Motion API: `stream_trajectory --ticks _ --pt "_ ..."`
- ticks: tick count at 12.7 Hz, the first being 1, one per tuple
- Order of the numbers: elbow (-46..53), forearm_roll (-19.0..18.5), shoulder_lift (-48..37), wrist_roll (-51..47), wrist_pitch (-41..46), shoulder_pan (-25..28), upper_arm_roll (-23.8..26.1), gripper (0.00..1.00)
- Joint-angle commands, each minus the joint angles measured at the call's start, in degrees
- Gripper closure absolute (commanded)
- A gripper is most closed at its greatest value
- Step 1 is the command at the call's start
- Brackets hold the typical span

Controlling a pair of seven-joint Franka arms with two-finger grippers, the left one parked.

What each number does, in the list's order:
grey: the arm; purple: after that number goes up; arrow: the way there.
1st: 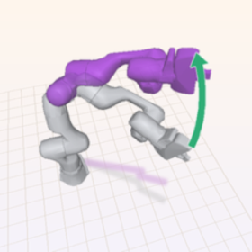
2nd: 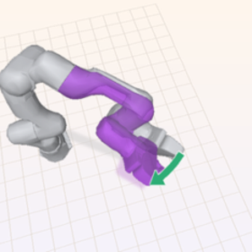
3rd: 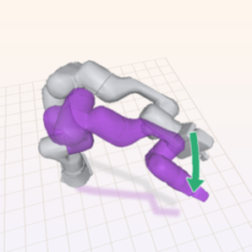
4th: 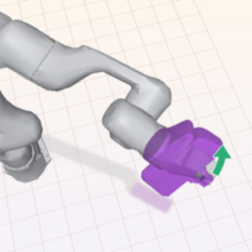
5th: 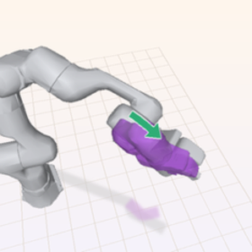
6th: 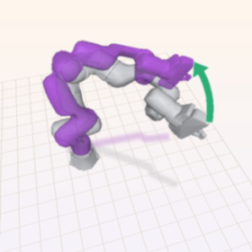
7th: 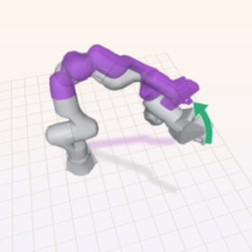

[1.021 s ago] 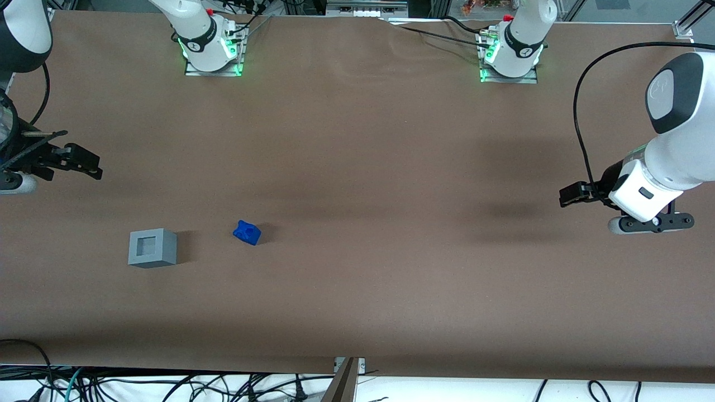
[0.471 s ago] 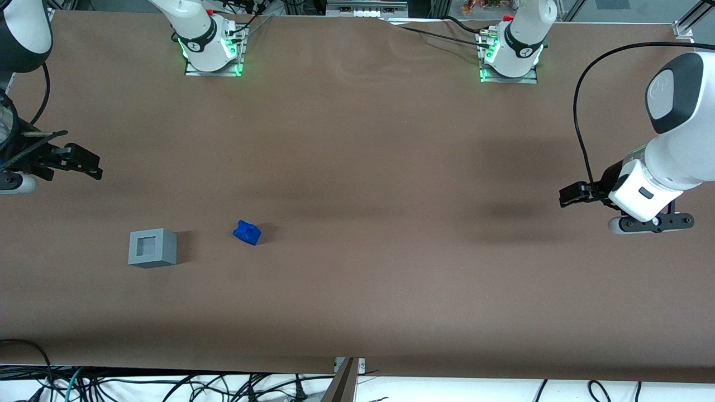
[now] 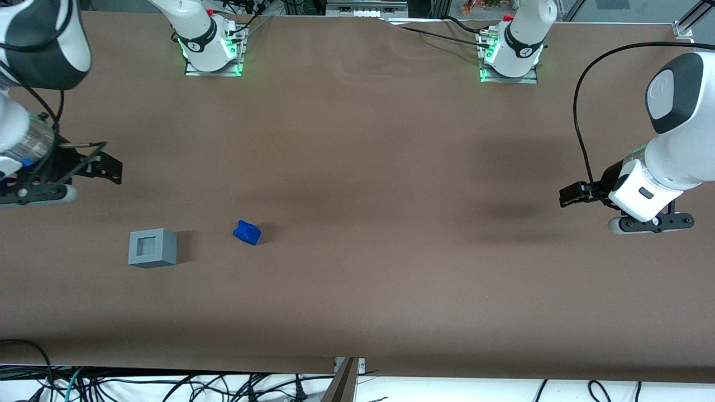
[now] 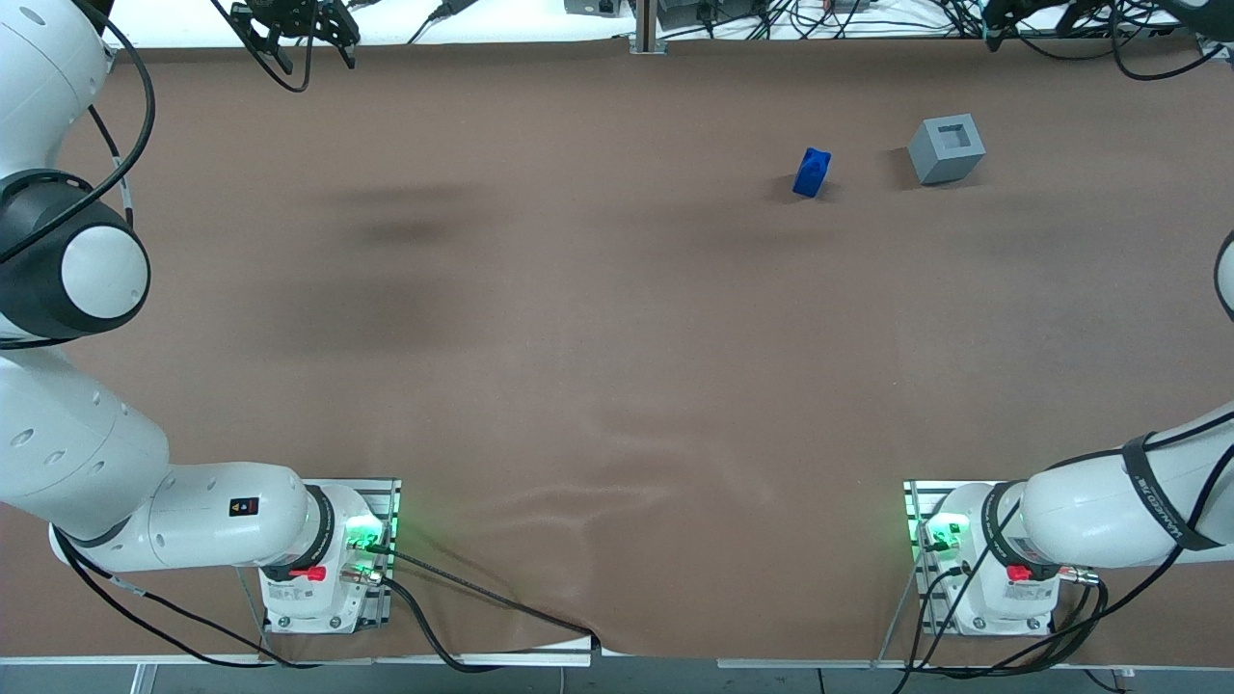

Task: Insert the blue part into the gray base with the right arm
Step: 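Move the open right gripper over the blue part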

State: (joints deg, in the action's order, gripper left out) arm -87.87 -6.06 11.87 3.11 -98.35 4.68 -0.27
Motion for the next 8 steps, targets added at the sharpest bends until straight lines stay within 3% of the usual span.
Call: stream_trajectory --ticks 1,3,8 --pt "0.51 -0.19 2.1 -0.46 -1.04 0.25 0.09 0.01" --pt "0.51 0.43 4.47 -6.31 -3.94 1.64 0.18 0.04" --pt "0.6 6.66 12.38 -30.94 -11.58 6.13 0.18 0.01"
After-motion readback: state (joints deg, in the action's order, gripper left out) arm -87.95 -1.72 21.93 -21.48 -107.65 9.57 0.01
